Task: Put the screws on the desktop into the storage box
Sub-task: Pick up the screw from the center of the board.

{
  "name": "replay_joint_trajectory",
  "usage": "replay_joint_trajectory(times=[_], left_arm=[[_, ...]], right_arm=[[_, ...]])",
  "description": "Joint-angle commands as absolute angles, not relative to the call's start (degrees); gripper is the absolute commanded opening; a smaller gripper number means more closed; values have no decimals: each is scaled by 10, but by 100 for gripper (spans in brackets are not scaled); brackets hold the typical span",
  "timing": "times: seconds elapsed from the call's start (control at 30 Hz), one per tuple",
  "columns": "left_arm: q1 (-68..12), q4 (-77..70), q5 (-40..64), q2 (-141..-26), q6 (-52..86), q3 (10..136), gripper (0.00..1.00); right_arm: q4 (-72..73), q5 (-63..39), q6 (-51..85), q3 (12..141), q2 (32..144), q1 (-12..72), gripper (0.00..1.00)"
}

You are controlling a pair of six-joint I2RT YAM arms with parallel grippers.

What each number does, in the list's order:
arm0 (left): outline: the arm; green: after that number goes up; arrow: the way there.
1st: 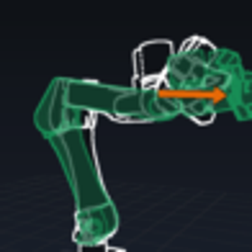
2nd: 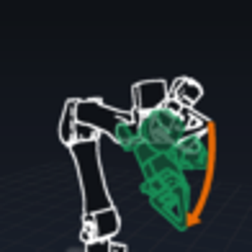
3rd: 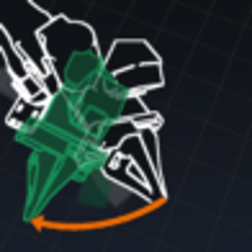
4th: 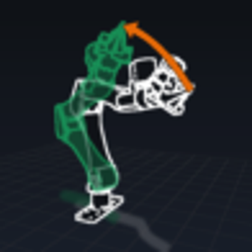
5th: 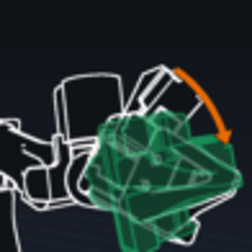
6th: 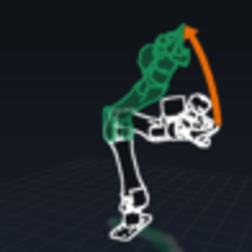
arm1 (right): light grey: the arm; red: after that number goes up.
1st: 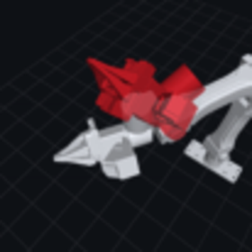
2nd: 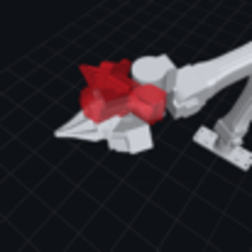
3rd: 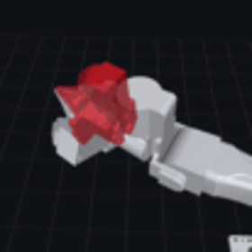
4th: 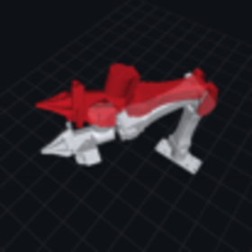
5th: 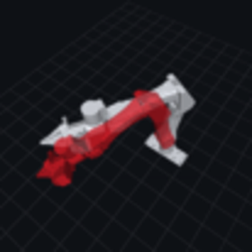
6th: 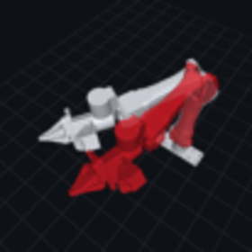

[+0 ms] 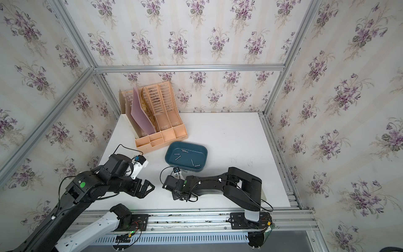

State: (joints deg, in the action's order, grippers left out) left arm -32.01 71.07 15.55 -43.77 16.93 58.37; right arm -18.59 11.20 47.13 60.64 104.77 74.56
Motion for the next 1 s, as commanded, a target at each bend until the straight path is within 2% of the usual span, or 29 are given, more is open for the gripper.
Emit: replay_joint_trajectory(times=[0.0, 0.27, 0.5, 0.77, 0.97], left_arm=[[-320, 716, 152, -435, 162, 588, 99], [-320, 713, 153, -435, 163, 590, 99], [-320, 707, 153, -440, 163, 591, 99], [-320, 706, 154, -449, 161, 597, 99], [-320, 697, 163, -453, 161, 599, 99]], right_arm=[[-194, 109, 473, 608, 1055, 746, 28], [-204, 109, 469, 583, 1041, 746, 19], [-212, 106, 463, 540, 1020, 746, 18], [-295, 135, 431, 535, 1023, 744, 13], [-342, 148, 397, 544, 1032, 740, 3]])
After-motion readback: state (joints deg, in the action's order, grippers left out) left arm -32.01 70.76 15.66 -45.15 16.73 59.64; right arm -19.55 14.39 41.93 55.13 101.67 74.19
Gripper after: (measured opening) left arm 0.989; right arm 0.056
